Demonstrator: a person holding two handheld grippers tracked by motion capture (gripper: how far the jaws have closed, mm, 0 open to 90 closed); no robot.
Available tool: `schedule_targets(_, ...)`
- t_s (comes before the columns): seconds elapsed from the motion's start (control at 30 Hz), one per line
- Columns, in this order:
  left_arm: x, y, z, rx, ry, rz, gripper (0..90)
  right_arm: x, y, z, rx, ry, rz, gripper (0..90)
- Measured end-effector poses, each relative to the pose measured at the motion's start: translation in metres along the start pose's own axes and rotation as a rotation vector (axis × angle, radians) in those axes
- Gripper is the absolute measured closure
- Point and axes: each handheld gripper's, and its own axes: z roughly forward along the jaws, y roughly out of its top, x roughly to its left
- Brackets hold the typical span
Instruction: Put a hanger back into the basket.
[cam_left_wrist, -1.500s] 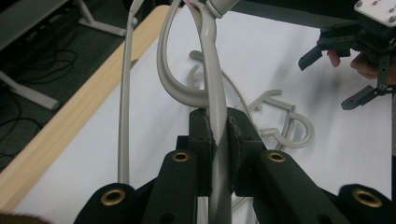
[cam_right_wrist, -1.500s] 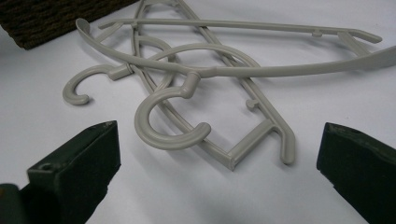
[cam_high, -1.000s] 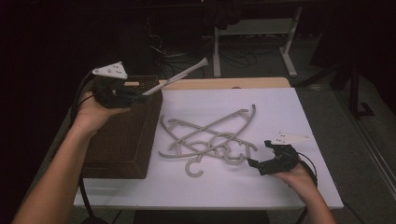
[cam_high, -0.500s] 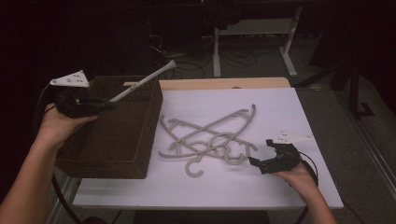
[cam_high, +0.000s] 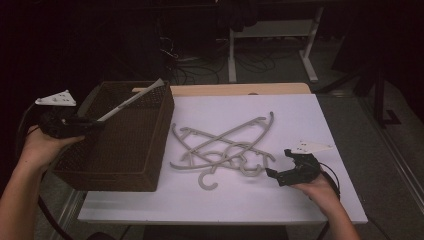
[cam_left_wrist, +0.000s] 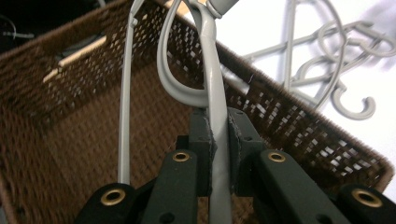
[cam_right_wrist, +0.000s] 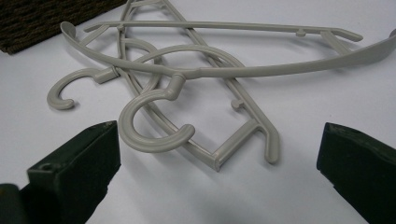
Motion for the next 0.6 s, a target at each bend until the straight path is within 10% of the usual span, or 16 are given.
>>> schedule_targets(0.6, 0.014, -0.021, 0.044, 0.081, -0.056, -0.057, 81.4, -0.001, 0.000, 0.000, -0.005, 0.002, -0.001, 0.0)
